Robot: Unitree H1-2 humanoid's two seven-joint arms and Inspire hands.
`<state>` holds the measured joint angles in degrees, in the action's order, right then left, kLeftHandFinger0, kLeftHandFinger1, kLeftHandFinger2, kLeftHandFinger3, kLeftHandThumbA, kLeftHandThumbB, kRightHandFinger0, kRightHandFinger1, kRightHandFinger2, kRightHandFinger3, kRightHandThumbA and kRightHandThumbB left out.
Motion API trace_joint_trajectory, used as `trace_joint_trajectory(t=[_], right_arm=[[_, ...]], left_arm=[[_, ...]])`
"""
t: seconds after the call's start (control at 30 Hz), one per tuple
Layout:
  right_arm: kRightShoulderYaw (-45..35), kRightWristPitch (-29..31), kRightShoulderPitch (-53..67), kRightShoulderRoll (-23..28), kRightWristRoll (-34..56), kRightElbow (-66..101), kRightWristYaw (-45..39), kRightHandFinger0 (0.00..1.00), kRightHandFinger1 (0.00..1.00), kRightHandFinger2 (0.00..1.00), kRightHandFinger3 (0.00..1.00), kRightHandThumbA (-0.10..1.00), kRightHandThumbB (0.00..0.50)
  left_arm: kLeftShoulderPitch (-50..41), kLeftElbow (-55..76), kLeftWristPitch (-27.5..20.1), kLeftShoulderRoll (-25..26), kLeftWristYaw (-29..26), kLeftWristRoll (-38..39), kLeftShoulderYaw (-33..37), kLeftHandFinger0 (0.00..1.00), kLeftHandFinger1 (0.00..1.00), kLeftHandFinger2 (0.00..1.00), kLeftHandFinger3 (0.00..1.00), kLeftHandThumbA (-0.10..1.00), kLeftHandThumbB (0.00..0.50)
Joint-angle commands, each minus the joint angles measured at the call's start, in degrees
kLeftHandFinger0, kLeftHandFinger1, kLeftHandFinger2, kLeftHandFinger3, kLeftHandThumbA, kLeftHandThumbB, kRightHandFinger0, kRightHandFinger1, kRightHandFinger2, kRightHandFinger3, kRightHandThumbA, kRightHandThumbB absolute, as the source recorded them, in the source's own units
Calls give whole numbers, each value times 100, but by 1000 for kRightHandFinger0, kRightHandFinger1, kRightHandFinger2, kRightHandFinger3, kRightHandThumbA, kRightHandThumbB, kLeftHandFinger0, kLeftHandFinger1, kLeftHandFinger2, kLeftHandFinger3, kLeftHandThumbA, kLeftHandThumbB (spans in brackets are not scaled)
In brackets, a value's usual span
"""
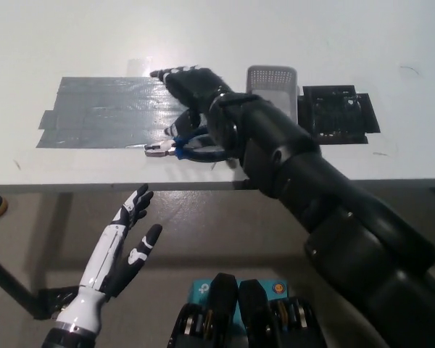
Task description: The robot picks the blue plier placed on top of the container and places it on the grey area of the table
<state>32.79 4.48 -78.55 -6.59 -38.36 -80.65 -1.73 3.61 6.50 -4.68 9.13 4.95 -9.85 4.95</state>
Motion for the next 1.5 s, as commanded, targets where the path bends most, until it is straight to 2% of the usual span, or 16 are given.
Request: trace_joint_trajectory(t=[0.0,0.13,0.23,0.33,0.43,0.5,0.57,0.77,0.9,0.93,1.0,1.07,1.1,1.17,1.33,1.47], right_arm=[[-117,35,-479,134,163,215,7,1000,1000,1000,1000,900,491],[-276,287,-509,265,270,437,302,1000,1000,1000,1000,1000,497],[-529,448,-623,354,423,654,431,1000,1000,1000,1000,1000,500],[-1075,764,-825,545,855,1013,339,1000,1000,1000,1000,1000,449],[-1754,985,-993,798,1385,1583,74,1000,1000,1000,1000,1000,447],[-2082,884,-917,1007,1571,2382,-43,1000,1000,1000,1000,1000,413],[-2246,845,-942,1124,1638,2817,-76,1000,1000,1000,1000,1000,416],[-2868,-373,174,1692,2372,6399,-903,1000,1000,1000,1000,1000,407],[-3104,-856,908,2074,2690,8003,-1187,1000,1000,1000,1000,1000,360],[-3229,-1023,1268,2187,2873,8595,-1235,1000,1000,1000,1000,1000,317],[-3437,-1253,1800,2329,3181,9397,-1255,1000,1000,1000,1000,1000,285],[-3690,-1486,2352,2475,3497,10136,-1212,1000,1000,1000,1000,1000,285],[-3785,-1528,2538,2522,3580,10355,-1172,1000,1000,1000,1000,1000,300],[-4095,-1558,3240,2610,3787,11051,-965,1000,1000,1000,1000,1000,281],[-4558,-1842,4254,2488,4601,12011,-423,1000,1000,1000,1000,1000,282],[-4429,-1487,4945,2297,4888,12305,-141,1000,1000,1000,1000,1000,254]], left_arm=[[49,106,-145,82,40,-60,23,1000,1000,1000,1000,850,85],[-45,176,-104,34,0,-56,27,1000,1000,1000,1000,840,76],[-44,130,-163,-6,-36,-26,16,1000,1000,1000,1000,815,67],[-6,54,-192,-44,-52,48,-10,1000,1000,1000,1000,823,74],[47,18,-181,-58,-81,107,-70,1000,1000,1000,1000,848,79],[94,12,-148,-80,-101,156,-117,1000,1000,1000,1000,844,86],[218,-56,-162,-115,-162,129,-163,1000,1000,1000,1000,836,99],[261,-116,-341,-115,-313,-90,-217,1000,1000,1000,1000,900,114],[340,-155,-271,-127,-306,-68,-232,1000,1000,1000,1000,883,121],[379,-179,-288,-111,-308,-99,-225,1000,1000,1000,1000,899,129],[421,-215,-352,-98,-310,-131,-208,1000,1000,1000,1000,928,131],[500,-275,-401,-79,-298,-137,-198,1000,1000,1000,1000,969,142],[519,-291,-400,-84,-295,-138,-193,1000,1000,1000,1000,979,136],[538,-297,-346,-88,-286,-152,-183,1000,1000,1000,1000,999,143],[674,-432,-362,-130,-288,-139,-160,1000,1000,1000,1000,994,139],[653,-467,-398,-170,-323,-174,-140,1000,1000,1000,1000,992,136]])
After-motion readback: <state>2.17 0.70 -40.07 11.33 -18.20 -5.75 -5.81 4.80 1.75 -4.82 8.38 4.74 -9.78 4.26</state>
